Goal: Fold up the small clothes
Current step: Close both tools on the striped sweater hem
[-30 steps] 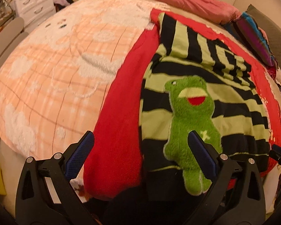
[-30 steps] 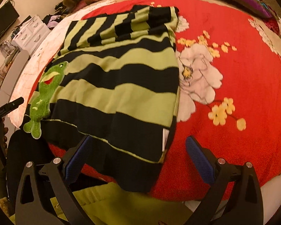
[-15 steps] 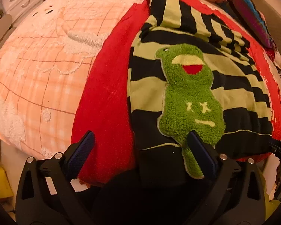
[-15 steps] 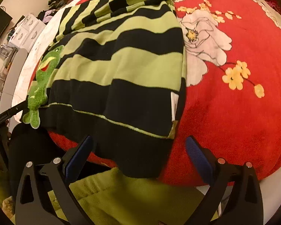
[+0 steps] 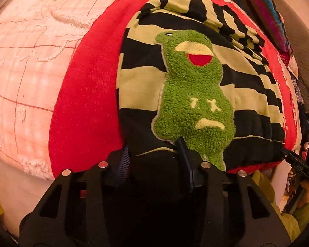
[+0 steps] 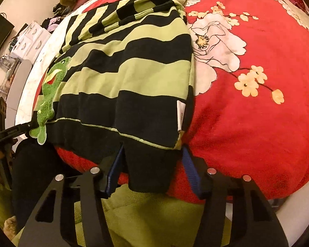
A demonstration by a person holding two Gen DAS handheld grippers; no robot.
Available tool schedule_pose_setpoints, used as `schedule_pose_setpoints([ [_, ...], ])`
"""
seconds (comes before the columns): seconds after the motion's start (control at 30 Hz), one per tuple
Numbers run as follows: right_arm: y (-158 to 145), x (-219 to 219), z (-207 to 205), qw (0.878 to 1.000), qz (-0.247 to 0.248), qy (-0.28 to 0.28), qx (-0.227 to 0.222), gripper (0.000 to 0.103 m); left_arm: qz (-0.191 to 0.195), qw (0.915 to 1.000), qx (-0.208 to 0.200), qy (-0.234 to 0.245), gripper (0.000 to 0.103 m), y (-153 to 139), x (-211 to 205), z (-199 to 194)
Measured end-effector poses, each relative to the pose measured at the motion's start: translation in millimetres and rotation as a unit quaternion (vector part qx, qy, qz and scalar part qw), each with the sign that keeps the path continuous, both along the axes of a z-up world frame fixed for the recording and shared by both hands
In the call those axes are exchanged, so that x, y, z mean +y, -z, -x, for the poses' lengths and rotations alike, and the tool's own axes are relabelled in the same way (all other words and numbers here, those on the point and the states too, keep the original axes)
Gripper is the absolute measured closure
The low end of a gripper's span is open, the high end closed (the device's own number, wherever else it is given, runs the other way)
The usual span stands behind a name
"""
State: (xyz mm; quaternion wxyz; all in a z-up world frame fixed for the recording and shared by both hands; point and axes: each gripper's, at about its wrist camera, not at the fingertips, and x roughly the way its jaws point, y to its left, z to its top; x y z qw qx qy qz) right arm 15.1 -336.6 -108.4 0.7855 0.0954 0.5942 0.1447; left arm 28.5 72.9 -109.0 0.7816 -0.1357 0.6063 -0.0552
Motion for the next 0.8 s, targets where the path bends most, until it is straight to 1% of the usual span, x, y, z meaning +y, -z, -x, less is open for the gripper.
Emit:
schedule_pose_setpoints([
  [0.17,-5.6,-3.3,4.2,1.000,-0.004,0.000,-0.005,0.053,0.019,0.9997,0.007,-0.012,0.068,2.2,2.4,1.1],
  [0.33,-10.4,-2.8,6.5,1.000,-0.005,-0.002,-0.009,0.054,0.017,0.9998,0.006,-0.010,0.068,1.8,3.5,2.0],
  [0.4,-12.6,-1.3,7.1,1.000,-0.006,-0.004,-0.010,0.057,0.016,0.9998,0.004,-0.010,0.068,2.0,1.9,1.4],
  [0.47,-13.6,0.0,6.6,1.000,-0.005,-0.008,-0.010,0.057,0.017,0.9998,0.004,-0.011,0.068,2.0,1.8,1.4],
  [0.53,-7.1,1.2,3.8,1.000,-0.004,-0.004,0.001,0.055,0.018,0.9998,0.004,-0.011,0.068,1.9,2.2,1.3],
  [0.57,-0.5,-0.4,1.2,1.000,-0.005,0.001,0.014,0.055,0.018,0.9998,0.004,-0.011,0.068,2.0,2.4,1.3],
  [0.63,7.7,-1.8,-2.1,1.000,-0.016,0.006,0.025,0.054,0.019,0.9998,0.004,-0.011,0.068,2.2,2.5,1.0],
  [0.7,12.3,-3.6,-4.5,0.999,-0.032,0.012,0.030,0.050,0.019,0.9997,0.004,-0.012,0.068,2.1,2.7,1.2],
  [0.8,14.4,-4.6,-6.0,0.999,-0.039,0.014,0.033,0.050,0.013,0.9999,-0.001,-0.008,0.068,1.5,1.5,1.5],
])
